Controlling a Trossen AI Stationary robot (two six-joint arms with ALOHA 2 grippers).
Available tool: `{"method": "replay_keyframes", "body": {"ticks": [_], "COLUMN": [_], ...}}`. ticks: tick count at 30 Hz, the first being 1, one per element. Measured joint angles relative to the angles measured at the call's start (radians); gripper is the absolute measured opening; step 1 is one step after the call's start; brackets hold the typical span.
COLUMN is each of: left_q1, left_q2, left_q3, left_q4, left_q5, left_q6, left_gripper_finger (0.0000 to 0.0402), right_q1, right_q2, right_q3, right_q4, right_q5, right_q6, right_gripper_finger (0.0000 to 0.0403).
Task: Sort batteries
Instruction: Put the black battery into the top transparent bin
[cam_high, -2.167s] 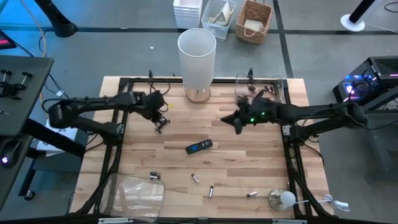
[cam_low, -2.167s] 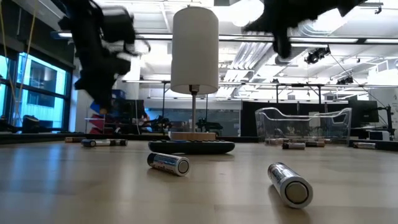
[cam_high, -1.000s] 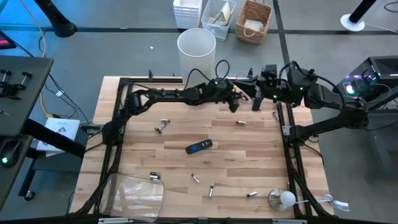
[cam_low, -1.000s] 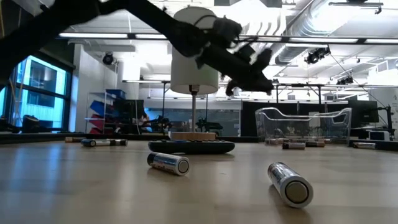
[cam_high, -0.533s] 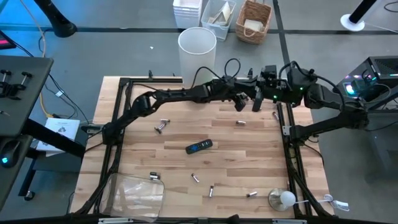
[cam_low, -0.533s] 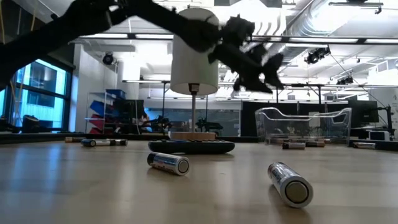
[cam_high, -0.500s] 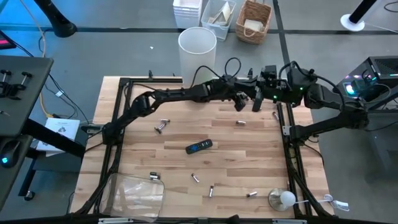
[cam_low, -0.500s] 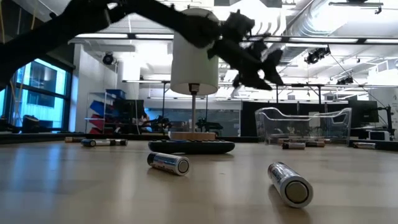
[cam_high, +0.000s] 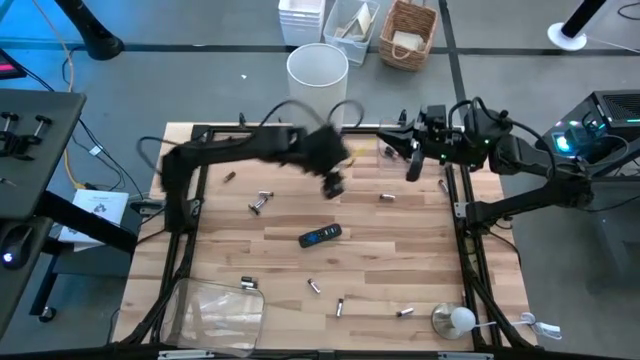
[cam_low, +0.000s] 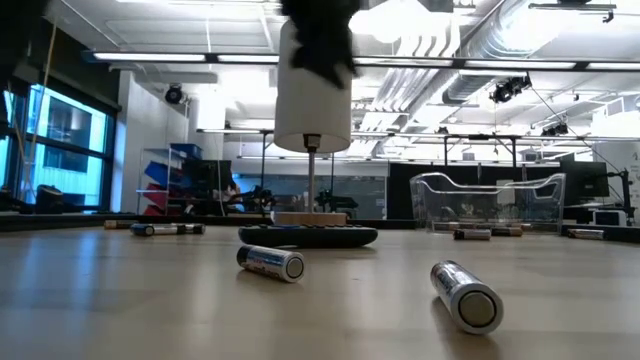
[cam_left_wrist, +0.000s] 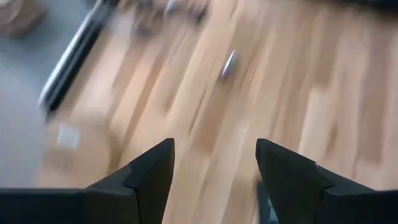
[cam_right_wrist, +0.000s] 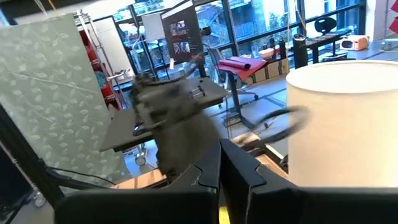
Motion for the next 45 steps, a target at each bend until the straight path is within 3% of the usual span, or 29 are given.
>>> {"method": "replay_keyframes", "body": {"ticks": [4,7,11,13,19,25,36,40,45], "left_q1": [-0.079,-0.12,-0.041,0.041,0.277,0.432,0.587,0.631,0.671], "left_q2": [-0.243,-0.402,-0.517,-0.521,-0.481,-0.472,-0.472,-0.469,-0.428], "left_q3": [-0.39,-0.639,-0.818,-0.872,-0.975,-1.01,-1.069,-1.105,-1.115], "left_q4": [0.067,0.069,-0.09,-0.188,-0.196,-0.162,-0.038,-0.007,0.042], "left_q5": [-0.117,-0.148,-0.092,-0.078,-0.092,-0.17,-0.148,-0.077,-0.06], "left_q6": [-0.231,-0.421,-0.601,-0.595,-0.339,-0.141,0.112,0.162,0.2], "left_gripper_finger": [0.0204,0.0198,0.0194,0.0193,0.0193,0.0193,0.0193,0.0193,0.0193], "right_q1": [-0.011,-0.02,-0.039,-0.048,-0.063,-0.063,-0.062,-0.062,-0.062], "right_q2": [0.0,0.0,0.0,0.0,0.009,0.048,0.127,0.125,0.123], "right_q3": [0.0,0.0,0.0,0.0,0.0,0.0,0.0,0.0,0.0], "right_q4": [-0.001,0.0,0.001,0.006,0.046,0.09,0.103,0.12,0.154], "right_q5": [0.0,0.0,0.0,0.001,0.002,0.002,0.001,0.001,0.001], "right_q6": [0.0,-0.002,0.015,0.034,0.061,0.085,0.114,0.111,0.103], "right_gripper_finger": [0.0,0.0,0.0,0.0,0.0,0.0,0.0,0.0,0.0]}}
